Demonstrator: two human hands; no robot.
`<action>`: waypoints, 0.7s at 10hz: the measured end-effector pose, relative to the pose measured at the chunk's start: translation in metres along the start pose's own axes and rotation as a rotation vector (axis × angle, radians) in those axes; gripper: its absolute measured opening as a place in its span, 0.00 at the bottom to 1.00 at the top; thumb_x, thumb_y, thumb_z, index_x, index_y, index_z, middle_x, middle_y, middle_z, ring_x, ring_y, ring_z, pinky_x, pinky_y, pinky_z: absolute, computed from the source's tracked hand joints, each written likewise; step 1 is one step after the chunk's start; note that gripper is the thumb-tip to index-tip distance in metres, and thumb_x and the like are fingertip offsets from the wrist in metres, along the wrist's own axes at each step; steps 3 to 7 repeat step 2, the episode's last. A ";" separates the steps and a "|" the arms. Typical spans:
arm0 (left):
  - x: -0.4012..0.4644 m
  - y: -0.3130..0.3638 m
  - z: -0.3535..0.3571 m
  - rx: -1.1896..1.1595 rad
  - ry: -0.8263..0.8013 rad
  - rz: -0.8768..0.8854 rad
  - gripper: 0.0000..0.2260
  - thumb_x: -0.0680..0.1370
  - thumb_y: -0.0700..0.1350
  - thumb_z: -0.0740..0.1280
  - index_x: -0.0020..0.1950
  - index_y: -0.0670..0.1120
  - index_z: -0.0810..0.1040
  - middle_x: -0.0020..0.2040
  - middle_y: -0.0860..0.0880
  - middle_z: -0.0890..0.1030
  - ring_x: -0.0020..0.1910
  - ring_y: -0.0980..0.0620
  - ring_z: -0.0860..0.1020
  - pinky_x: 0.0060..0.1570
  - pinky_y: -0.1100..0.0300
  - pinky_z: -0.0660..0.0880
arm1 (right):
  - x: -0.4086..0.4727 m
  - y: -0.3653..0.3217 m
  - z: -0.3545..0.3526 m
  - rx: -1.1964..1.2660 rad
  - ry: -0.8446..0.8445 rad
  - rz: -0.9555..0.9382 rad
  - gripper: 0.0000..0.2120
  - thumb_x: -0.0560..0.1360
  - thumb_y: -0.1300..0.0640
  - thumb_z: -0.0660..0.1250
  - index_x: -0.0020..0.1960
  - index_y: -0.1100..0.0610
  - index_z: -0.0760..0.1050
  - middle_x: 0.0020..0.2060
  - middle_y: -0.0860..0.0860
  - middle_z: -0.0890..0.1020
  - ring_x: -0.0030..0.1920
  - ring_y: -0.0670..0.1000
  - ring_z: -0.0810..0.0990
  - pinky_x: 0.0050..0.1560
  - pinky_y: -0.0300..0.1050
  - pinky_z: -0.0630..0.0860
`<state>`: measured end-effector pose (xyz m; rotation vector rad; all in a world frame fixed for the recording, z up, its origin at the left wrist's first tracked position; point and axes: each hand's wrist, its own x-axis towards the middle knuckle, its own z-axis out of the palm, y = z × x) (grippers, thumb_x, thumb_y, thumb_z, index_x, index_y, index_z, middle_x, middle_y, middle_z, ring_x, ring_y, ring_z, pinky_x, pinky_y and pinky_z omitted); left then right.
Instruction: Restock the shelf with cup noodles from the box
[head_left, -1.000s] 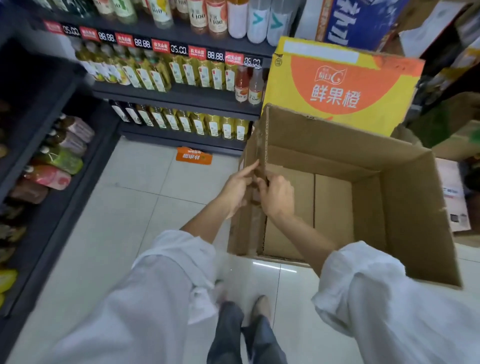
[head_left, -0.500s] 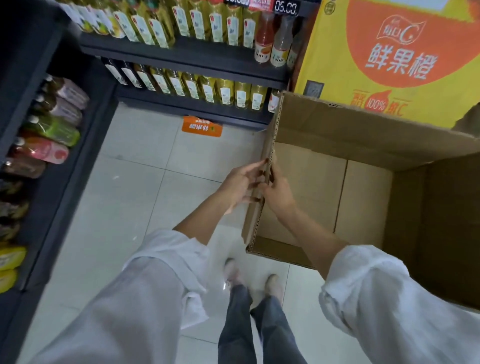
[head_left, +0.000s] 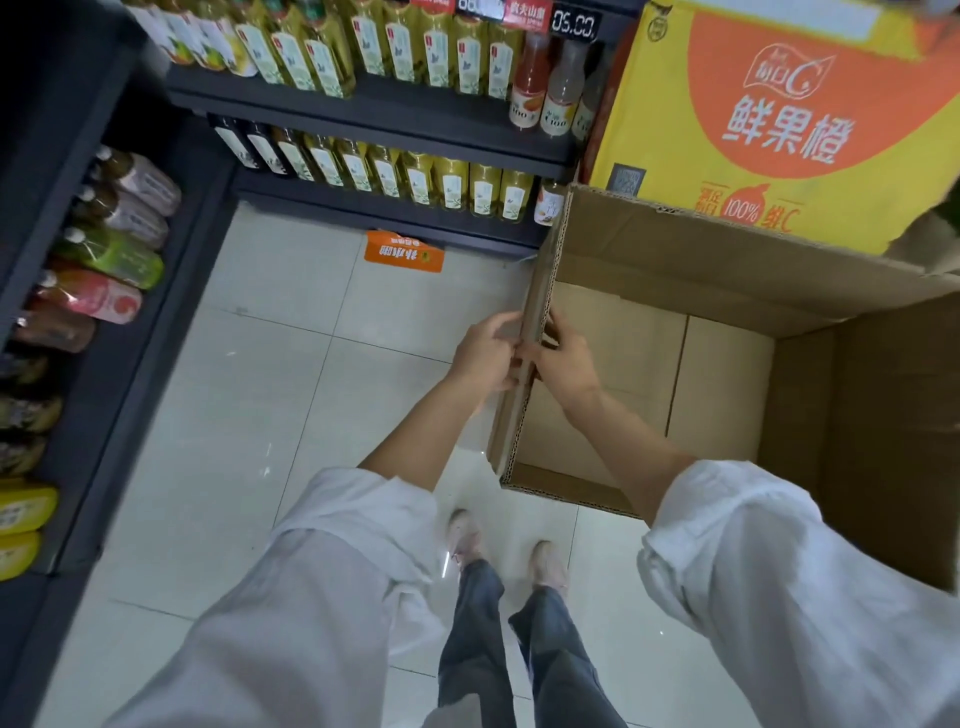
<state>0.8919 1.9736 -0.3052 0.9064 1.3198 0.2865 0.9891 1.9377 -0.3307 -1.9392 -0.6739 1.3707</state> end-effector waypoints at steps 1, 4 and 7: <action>-0.014 0.007 -0.002 0.105 0.046 0.043 0.16 0.80 0.40 0.58 0.69 0.46 0.70 0.63 0.46 0.76 0.59 0.47 0.76 0.58 0.54 0.76 | -0.016 -0.015 -0.008 0.004 -0.006 0.016 0.30 0.75 0.63 0.63 0.75 0.53 0.59 0.68 0.55 0.71 0.66 0.56 0.72 0.65 0.57 0.71; -0.031 0.018 -0.006 0.098 0.137 0.054 0.14 0.81 0.40 0.57 0.66 0.43 0.73 0.62 0.44 0.78 0.57 0.47 0.77 0.56 0.57 0.74 | -0.029 -0.028 -0.019 0.048 0.028 0.083 0.25 0.77 0.63 0.61 0.73 0.56 0.63 0.63 0.56 0.75 0.60 0.54 0.75 0.65 0.54 0.71; -0.031 0.018 -0.006 0.098 0.137 0.054 0.14 0.81 0.40 0.57 0.66 0.43 0.73 0.62 0.44 0.78 0.57 0.47 0.77 0.56 0.57 0.74 | -0.029 -0.028 -0.019 0.048 0.028 0.083 0.25 0.77 0.63 0.61 0.73 0.56 0.63 0.63 0.56 0.75 0.60 0.54 0.75 0.65 0.54 0.71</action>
